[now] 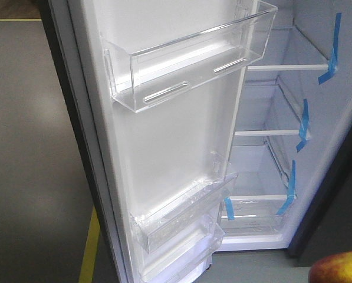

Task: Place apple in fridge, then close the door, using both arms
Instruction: 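Raise the right gripper with the apple over the upper door bin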

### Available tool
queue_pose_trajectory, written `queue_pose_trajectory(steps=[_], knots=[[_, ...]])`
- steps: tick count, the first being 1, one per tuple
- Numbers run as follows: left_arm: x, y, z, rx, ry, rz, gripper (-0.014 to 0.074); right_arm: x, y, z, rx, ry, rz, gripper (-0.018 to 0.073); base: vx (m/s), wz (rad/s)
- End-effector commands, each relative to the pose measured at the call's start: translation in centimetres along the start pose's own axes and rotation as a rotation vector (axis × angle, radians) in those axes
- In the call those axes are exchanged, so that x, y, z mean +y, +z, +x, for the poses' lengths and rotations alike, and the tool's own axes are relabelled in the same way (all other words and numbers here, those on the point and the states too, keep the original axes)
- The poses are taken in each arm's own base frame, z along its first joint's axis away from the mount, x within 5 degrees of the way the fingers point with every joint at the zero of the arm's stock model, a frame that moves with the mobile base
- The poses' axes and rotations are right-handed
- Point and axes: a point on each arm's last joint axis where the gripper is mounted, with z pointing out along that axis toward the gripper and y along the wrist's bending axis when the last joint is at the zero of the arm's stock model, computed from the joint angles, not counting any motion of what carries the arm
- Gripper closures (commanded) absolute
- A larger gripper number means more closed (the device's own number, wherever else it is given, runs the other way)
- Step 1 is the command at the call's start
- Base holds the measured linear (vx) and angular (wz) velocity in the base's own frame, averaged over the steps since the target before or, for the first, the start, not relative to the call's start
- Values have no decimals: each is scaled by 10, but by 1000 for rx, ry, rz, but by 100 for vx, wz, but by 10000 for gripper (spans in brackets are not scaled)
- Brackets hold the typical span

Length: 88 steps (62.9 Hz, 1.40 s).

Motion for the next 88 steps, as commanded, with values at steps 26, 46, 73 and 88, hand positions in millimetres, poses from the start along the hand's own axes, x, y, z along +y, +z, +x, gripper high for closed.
queue_pose_trajectory(steps=[26, 46, 73, 88], knots=[[0, -1, -1, -69, -12, 1, 603, -17, 31, -173, -134, -112, 195, 222, 0, 0], [0, -1, -1, -69, -12, 1, 603, -18, 62, -277, -238, -123, 182, 222, 0, 0], [0, -1, -1, -69, -12, 1, 603, -30, 109, -331, -296, -189, 240, 222, 0, 0], [0, -1, -1, -69, -12, 1, 603, -40, 134, -336, -299, -226, 291, 222, 0, 0]])
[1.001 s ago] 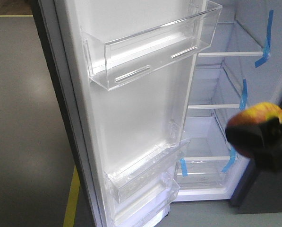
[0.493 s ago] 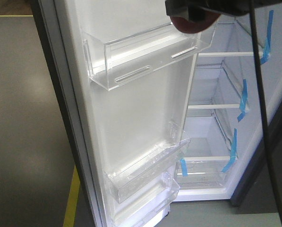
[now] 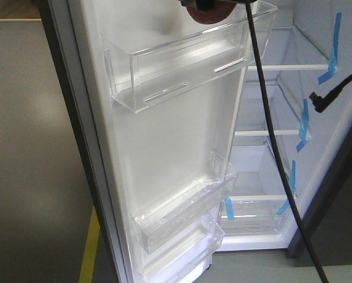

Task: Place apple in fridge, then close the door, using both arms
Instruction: 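Raise the right gripper with the apple over the upper door bin, then lower the apple into the bin and open the right gripper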

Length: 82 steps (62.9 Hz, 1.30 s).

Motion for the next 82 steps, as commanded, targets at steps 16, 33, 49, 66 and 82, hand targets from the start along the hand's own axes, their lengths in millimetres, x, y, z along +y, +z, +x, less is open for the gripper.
queue_pose_trajectory(steps=[16, 33, 49, 66, 82], knots=[[0, -1, -1, -69, -12, 1, 603, -6, -8, -17, -142, -17, 54, 195, 0, 0], [0, -1, -1, -69, -12, 1, 603, -6, -6, -15, -116, -12, 51, 9, 0, 0], [0, -1, -1, -69, -12, 1, 603, -7, -26, -20, -142, -10, 54, -24, 0, 0], [0, -1, -1, -69, -12, 1, 603, -4, -68, -19, -96, -8, 7, -23, 0, 0], [0, -1, -1, -69, -12, 1, 603, 7, -111, -20, -116, 13, -127, -23, 0, 0]])
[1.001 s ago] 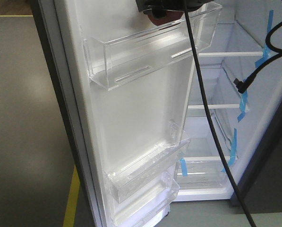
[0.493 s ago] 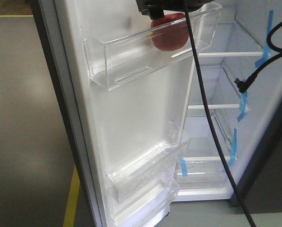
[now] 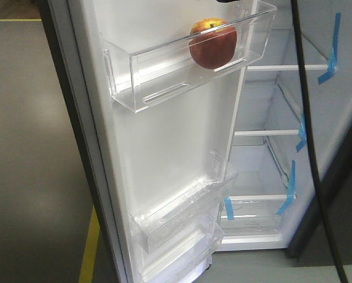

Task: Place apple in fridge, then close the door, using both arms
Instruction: 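Lower the apple into the bin and open the right gripper, then withdraw the right gripper away from the door bin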

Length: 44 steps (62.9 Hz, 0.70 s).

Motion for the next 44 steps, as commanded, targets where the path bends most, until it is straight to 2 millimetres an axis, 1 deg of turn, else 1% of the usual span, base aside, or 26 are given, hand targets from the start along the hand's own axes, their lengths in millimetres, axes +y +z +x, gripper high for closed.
queue_pose_trajectory(steps=[1, 7, 10, 11, 14, 15, 16, 17, 19, 20, 22, 23, 24, 25, 27, 31, 33, 35, 41, 44], knots=[[0, -1, -1, -69, -12, 1, 603, 7, -43, -14, -139, -9, -51, -23, 0, 0], [0, -1, -1, -69, -12, 1, 603, 12, -57, -12, -144, -7, -100, -23, 0, 0], [0, -1, -1, -69, -12, 1, 603, 13, -59, -7, -143, -9, -107, -23, 0, 0], [0, -1, -1, -69, -12, 1, 603, 14, -62, -5, -148, -12, -107, -23, 0, 0], [0, -1, -1, -69, -12, 1, 603, 14, -62, 2, -151, -12, -103, -23, 0, 0], [0, -1, -1, -69, -12, 1, 603, 14, -58, 7, -142, -8, -103, -23, 0, 0], [0, -1, -1, -69, -12, 1, 603, 14, -61, 9, -160, -5, -98, -23, 0, 0], [0, -1, -1, -69, -12, 1, 603, 15, -57, 15, -147, -2, -97, -23, 0, 0], [0, -1, -1, -69, -12, 1, 603, 16, -57, 22, -153, 2, -97, -23, 0, 0], [0, -1, -1, -69, -12, 1, 603, 16, -61, 25, -175, 4, -96, -23, 0, 0], [0, -1, -1, -69, -12, 1, 603, 17, -62, 33, -185, 10, -100, -23, 0, 0], [0, -1, -1, -69, -12, 1, 603, 18, -59, 40, -175, 16, -104, -23, 0, 0], [0, -1, -1, -69, -12, 1, 603, 19, -64, 43, -199, 21, -107, -23, 0, 0], [0, -1, -1, -69, -12, 1, 603, 20, -61, 51, -190, 28, -111, -23, 0, 0], [0, -1, -1, -69, -12, 1, 603, 21, -62, 59, -199, 38, -116, -23, 0, 0], [0, -1, -1, -69, -12, 1, 603, 24, -70, 76, -221, 52, -124, -23, 0, 0], [0, -1, -1, -69, -12, 1, 603, 26, -68, 89, -207, 58, -129, -23, 0, 0], [0, -1, -1, -69, -12, 1, 603, 27, -73, 97, -215, 65, -130, -23, 0, 0], [0, -1, -1, -69, -12, 1, 603, 31, -76, 130, -188, 87, -135, -23, 0, 0], [0, -1, -1, -69, -12, 1, 603, 33, -82, 143, -180, 92, -137, -23, 0, 0]])
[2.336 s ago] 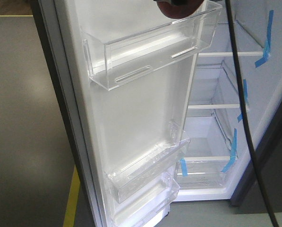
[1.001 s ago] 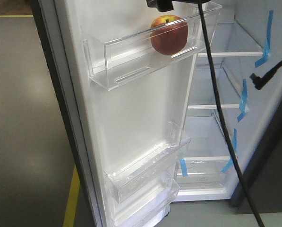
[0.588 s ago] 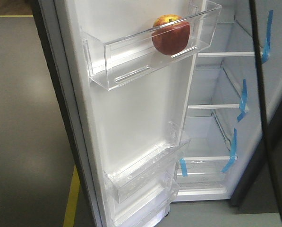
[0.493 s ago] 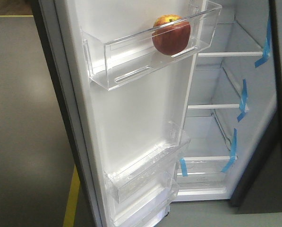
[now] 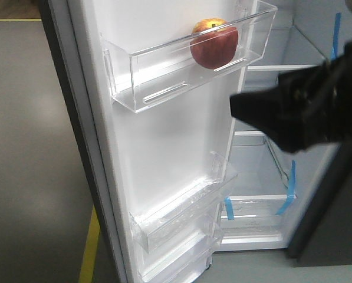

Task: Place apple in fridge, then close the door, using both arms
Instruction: 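Withdraw the right gripper away from the door bin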

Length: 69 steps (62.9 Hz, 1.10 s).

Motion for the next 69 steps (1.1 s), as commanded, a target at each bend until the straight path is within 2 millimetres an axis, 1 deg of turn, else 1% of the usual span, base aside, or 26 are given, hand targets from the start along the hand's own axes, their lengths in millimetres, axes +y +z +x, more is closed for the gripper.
queue_pose_trajectory(steps=[1, 13, 17, 23, 35, 41, 46, 53, 69], knots=[[0, -1, -1, -69, -12, 1, 603, 3, -16, 15, -87, 10, 8, -23, 0, 0], [0, -1, -1, -69, -12, 1, 603, 10, -38, 75, -41, 36, -12, -23, 0, 0], [0, -1, -1, -69, -12, 1, 603, 14, -47, 94, -50, 47, -23, -23, 0, 0], [0, -1, -1, -69, -12, 1, 603, 17, -56, 120, -32, 53, -38, -20, 0, 0], [0, -1, -1, -69, -12, 1, 603, 26, -73, 164, 7, 60, -88, -20, 0, 0], [0, -1, -1, -69, -12, 1, 603, 29, -78, 179, 19, 53, -102, -20, 0, 0], [0, -1, -1, -69, -12, 1, 603, 30, -81, 187, 11, 54, -111, -20, 0, 0], [0, -1, -1, -69, -12, 1, 603, 33, -88, 188, -35, 54, -121, -20, 0, 0], [0, -1, -1, -69, -12, 1, 603, 35, -90, 194, 19, 52, -146, -20, 0, 0]])
